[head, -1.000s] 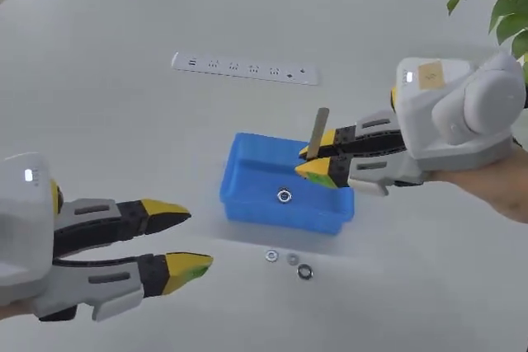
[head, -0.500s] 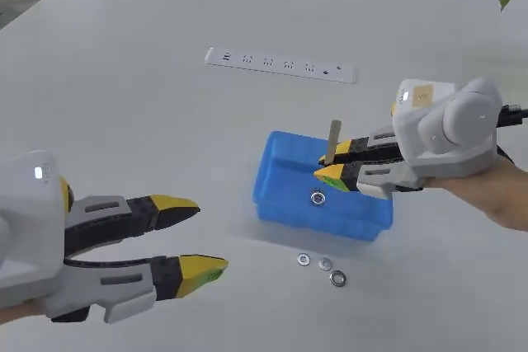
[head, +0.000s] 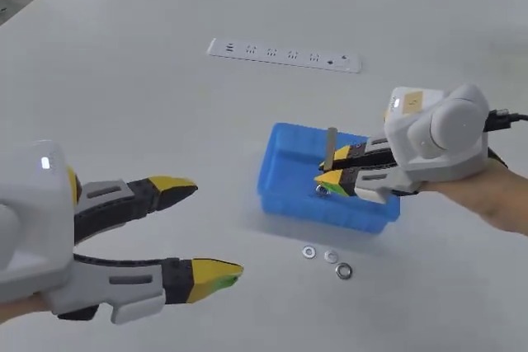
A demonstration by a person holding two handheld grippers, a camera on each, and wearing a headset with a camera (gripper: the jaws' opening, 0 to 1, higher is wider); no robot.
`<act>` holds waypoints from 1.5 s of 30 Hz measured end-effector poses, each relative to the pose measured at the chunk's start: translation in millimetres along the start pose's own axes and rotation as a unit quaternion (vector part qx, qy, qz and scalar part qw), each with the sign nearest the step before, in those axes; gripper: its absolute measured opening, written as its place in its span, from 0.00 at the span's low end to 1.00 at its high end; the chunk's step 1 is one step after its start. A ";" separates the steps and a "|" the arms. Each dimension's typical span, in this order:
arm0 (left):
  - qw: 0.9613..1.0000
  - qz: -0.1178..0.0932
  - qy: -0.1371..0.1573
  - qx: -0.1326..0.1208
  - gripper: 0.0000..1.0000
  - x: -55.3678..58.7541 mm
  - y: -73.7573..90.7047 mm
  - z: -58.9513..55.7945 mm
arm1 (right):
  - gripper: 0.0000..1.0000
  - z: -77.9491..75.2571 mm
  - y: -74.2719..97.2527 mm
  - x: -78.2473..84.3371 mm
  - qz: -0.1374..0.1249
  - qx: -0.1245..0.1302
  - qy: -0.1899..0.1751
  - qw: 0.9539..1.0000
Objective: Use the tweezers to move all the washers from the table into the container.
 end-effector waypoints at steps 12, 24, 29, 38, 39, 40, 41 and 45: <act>1.000 0.003 0.005 -0.001 0.69 -2.1 1.9 -1.0 | 0.10 -0.8 -1.8 4.3 -0.009 0.005 -0.016 1.000; 1.000 -0.002 -0.019 0.004 0.66 -18.0 -16.7 13.3 | 0.08 5.8 8.4 -13.6 -0.022 0.000 0.001 1.000; 0.998 -0.025 -0.042 0.043 0.64 -45.6 -48.8 22.1 | 0.08 11.0 9.8 -22.4 -0.023 -0.008 0.016 1.000; 0.984 -0.010 -0.113 0.140 0.54 -75.0 -103.7 13.6 | 0.08 20.9 13.6 -29.9 -0.015 -0.025 0.047 0.998; 0.982 -0.009 -0.117 0.145 0.51 -76.4 -106.3 13.3 | 0.08 20.4 14.1 -29.8 -0.015 -0.026 0.048 0.998; 0.980 -0.009 -0.125 0.152 0.48 -78.1 -109.3 13.0 | 0.08 20.9 15.2 -30.3 -0.015 -0.026 0.051 0.998; 0.980 -0.010 -0.124 0.155 0.44 -79.2 -110.7 13.0 | 0.08 20.9 15.9 -30.6 -0.015 -0.027 0.052 0.998; 0.977 -0.004 -0.128 0.170 0.32 -80.6 -113.2 10.6 | 0.08 20.8 17.6 -31.1 -0.015 -0.028 0.056 0.998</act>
Point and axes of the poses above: the centre of the closed fingertips' face, and the gripper's own axes: y roughly backward along the fingers, z roughly to its left, x roughly out of its underside, the point moved 5 cm from there along y, roughly backward along the fingers, and after that the axes turned 7 degrees about -z, right-handed, at the moved point
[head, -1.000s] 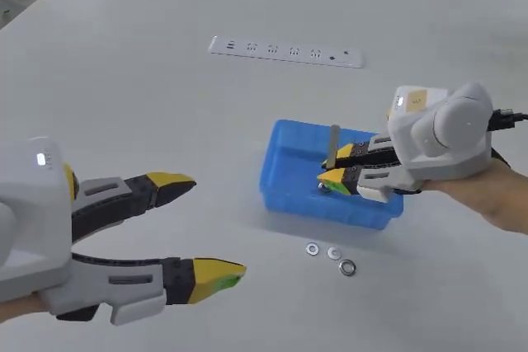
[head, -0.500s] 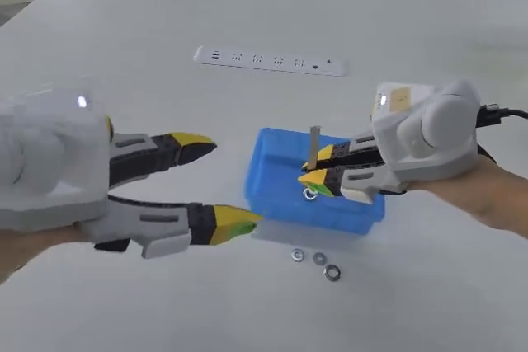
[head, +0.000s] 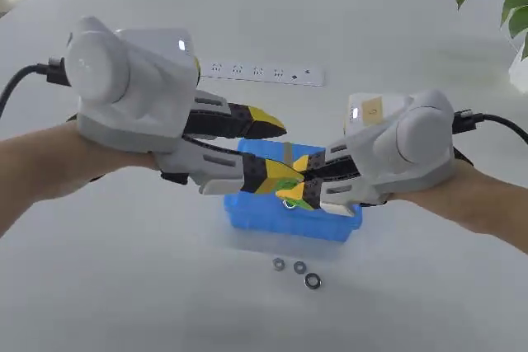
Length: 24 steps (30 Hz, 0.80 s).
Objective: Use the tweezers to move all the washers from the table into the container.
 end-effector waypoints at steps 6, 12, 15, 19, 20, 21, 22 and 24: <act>1.000 -0.006 0.006 0.012 0.14 -4.3 2.8 -0.8 | 0.08 -0.5 0.7 1.6 -0.002 0.000 -0.006 1.000; 1.000 -0.015 0.006 0.023 0.07 -7.4 3.1 -5.7 | 0.08 0.8 0.7 0.5 -0.005 -0.003 -0.008 1.000; 0.999 -0.013 -0.011 0.029 0.06 -7.8 0.8 -8.9 | 0.08 2.2 1.1 1.4 -0.002 -0.005 -0.007 1.000; 0.999 -0.010 -0.048 0.019 0.05 -10.4 0.7 -7.1 | 0.09 2.2 3.1 1.0 -0.003 -0.004 -0.009 1.000; 0.999 -0.010 -0.048 0.020 0.05 -10.6 0.9 -7.3 | 0.09 1.6 3.5 0.6 -0.005 -0.001 -0.010 1.000; 0.999 -0.011 -0.042 0.022 0.05 -11.0 1.3 -7.0 | 0.10 1.1 3.9 0.1 -0.007 0.001 -0.011 1.000; 0.999 -0.011 -0.045 0.021 0.04 -11.6 1.6 -6.7 | 0.10 0.8 4.3 -0.5 -0.010 0.001 -0.016 1.000; 0.999 -0.012 -0.048 0.021 0.04 -13.6 1.5 -7.1 | 0.11 -0.4 4.8 -1.6 -0.011 0.007 -0.014 1.000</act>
Point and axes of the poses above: the centre of the closed fingertips' face, and the gripper's own axes: y roughly backward along the fingers, z roughly to its left, x roughly out of its underside, the point moved 5 cm from there along y, roughly backward along the fingers, and after that the axes turned 7 degrees about -z, right-handed, at the moved point
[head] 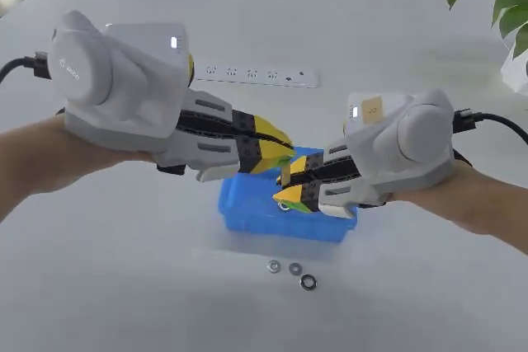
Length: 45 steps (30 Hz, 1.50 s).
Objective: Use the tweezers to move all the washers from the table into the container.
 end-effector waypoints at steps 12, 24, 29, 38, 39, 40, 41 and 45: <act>1.000 0.000 -0.014 -0.016 0.04 -12.3 3.9 11.7 | 0.26 -1.2 5.5 -5.0 -0.013 0.019 0.002 1.000; 0.999 0.000 -0.035 -0.023 0.04 -27.7 22.8 -3.4 | 0.37 9.5 29.1 -15.2 -0.038 0.092 0.003 0.995; 0.999 -0.008 -0.039 -0.028 0.04 -34.7 28.5 -25.4 | 0.44 27.9 37.6 -13.0 -0.043 0.089 0.008 0.995; 0.999 -0.014 -0.021 -0.036 0.05 -22.1 33.0 -57.7 | 0.59 60.7 56.6 1.9 -0.033 0.099 -0.012 0.994; 0.999 -0.014 -0.017 -0.038 0.05 -19.9 33.8 -59.1 | 0.59 64.1 58.6 3.4 -0.034 0.099 -0.015 0.994; 0.999 -0.013 -0.012 -0.039 0.05 -17.8 34.5 -60.1 | 0.59 67.1 60.3 5.1 -0.034 0.099 -0.017 0.994; 0.999 -0.011 -0.004 -0.044 0.05 -14.0 35.7 -60.6 | 0.60 71.7 62.3 8.5 -0.031 0.095 -0.019 0.995; 0.999 -0.013 0.006 -0.053 0.05 -4.3 35.7 -61.8 | 0.63 82.7 69.6 23.0 -0.018 0.086 -0.034 0.996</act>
Point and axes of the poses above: the centre of the closed fingertips' face, and the gripper's own axes: y roughly backward along the fingers, z roughly to its left, x roughly out of its underside, the point moved 5 cm from there along y, roughly backward along the fingers, and after that the axes turned 7 degrees about -z, right-handed, at the moved point
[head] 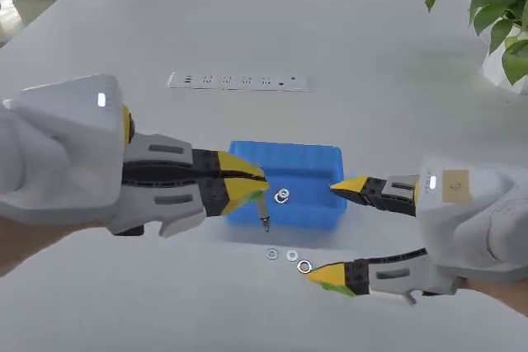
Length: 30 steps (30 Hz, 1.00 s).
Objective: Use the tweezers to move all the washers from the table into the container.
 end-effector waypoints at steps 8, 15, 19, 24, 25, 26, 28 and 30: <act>1.000 0.018 0.009 0.011 0.05 14.9 -11.7 -7.5 | 0.78 7.2 10.5 21.5 0.001 0.024 -0.046 0.999; 0.999 0.025 0.027 0.017 0.05 30.5 -23.7 -12.1 | 0.79 18.3 10.3 33.5 0.010 0.020 -0.061 0.998; 0.999 0.029 0.035 0.006 0.05 39.3 -23.6 -12.4 | 0.82 23.3 11.9 41.3 0.013 0.017 -0.075 0.997; 0.999 0.030 0.039 0.004 0.05 42.0 -23.6 -11.4 | 0.84 30.5 10.8 47.3 0.019 0.010 -0.084 0.996; 0.999 0.030 0.039 0.003 0.05 42.5 -24.0 -10.8 | 0.85 33.6 10.1 47.4 0.018 0.000 -0.090 0.996; 0.999 0.031 0.039 0.002 0.05 43.0 -24.7 -9.8 | 0.84 36.5 9.1 47.2 0.014 -0.004 -0.099 0.995; 0.999 0.030 0.040 0.001 0.05 43.3 -26.3 -8.2 | 0.84 39.8 7.3 46.4 0.010 -0.006 -0.100 0.995; 0.999 0.031 0.041 0.002 0.05 44.3 -28.7 -7.5 | 0.84 42.8 5.5 45.8 0.011 -0.008 -0.100 0.995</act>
Point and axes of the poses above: the centre of the closed fingertips' face, and the gripper's own axes: y roughly backward along the fingers, z roughly to its left, x roughly out of its underside, the point moved 5 cm from there along y, roughly backward along the fingers, and after that the axes turned 7 degrees about -z, right-handed, at the moved point
